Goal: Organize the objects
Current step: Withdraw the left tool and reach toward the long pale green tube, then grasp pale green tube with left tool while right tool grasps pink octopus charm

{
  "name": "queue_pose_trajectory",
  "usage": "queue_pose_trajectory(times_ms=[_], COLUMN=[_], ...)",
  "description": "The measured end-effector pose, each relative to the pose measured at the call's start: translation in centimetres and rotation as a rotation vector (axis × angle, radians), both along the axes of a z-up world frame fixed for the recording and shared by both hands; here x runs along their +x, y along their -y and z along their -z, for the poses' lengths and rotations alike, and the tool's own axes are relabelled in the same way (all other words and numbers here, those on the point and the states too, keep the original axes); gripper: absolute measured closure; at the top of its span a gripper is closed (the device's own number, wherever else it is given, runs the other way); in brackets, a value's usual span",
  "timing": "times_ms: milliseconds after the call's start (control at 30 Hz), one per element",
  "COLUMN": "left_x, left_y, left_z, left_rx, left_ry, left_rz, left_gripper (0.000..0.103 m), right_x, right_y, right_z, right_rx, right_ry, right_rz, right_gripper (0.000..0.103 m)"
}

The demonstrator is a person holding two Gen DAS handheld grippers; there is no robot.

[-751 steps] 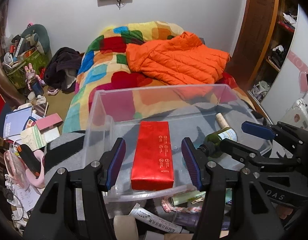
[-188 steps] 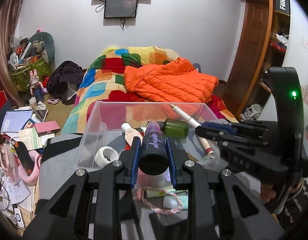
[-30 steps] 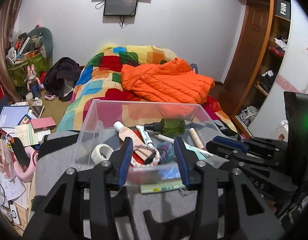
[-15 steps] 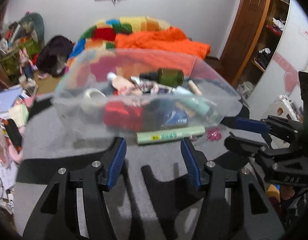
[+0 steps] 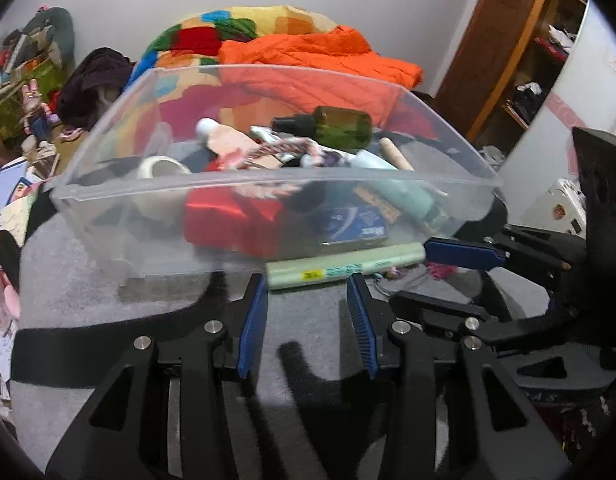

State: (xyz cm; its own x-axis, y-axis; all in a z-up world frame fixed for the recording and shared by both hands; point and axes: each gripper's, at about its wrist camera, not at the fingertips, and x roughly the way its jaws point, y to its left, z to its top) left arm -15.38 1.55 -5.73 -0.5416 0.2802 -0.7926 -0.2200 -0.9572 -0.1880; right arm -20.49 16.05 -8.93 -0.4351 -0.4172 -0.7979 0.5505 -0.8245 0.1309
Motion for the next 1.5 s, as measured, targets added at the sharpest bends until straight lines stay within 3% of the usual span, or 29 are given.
queue_pose_trajectory(times_ms=[300,700,800,967,1233,1400,1433,1500], left_x=[-0.4,8.7,9.2,7.3,5.5,6.9,7.4,8.2], left_y=[0.0,0.8,1.1,0.5,-2.3,-2.3,-2.1,-1.8], left_z=[0.5,-1.4,-1.8,-1.0,0.6,0.7,0.7,0.6], left_rx=[0.013,0.081,0.052,0.063,-0.028,-0.044,-0.046,-0.056], left_ry=[0.032,0.003,-0.028,0.002,-0.01,-0.043,-0.05,-0.057], left_rz=[0.024,0.097,0.092,0.117,0.17,0.181,0.182,0.174], left_gripper=[0.062,0.062,0.061,0.061,0.061,0.083,0.085,0.088], right_x=[0.3,4.1,4.4,3.3,0.9,0.2,0.2,0.4], right_y=[0.6,0.5,-0.8,-2.9,-3.4,-2.1,-2.1,-2.0], right_z=[-0.3,-1.3,-1.7,-1.5,-0.1,0.7,0.7,0.7], right_rx=[0.004,-0.004,-0.009,0.025,0.062,0.082,0.077,0.073], right_ry=[-0.018,-0.067,-0.082,-0.083,-0.045,-0.038,-0.039,-0.043], right_rz=[-0.012,-0.143,-0.114,-0.016,0.071,0.101,0.11,0.12], right_gripper=[0.053,0.053,0.053,0.053,0.057,0.067,0.074,0.078])
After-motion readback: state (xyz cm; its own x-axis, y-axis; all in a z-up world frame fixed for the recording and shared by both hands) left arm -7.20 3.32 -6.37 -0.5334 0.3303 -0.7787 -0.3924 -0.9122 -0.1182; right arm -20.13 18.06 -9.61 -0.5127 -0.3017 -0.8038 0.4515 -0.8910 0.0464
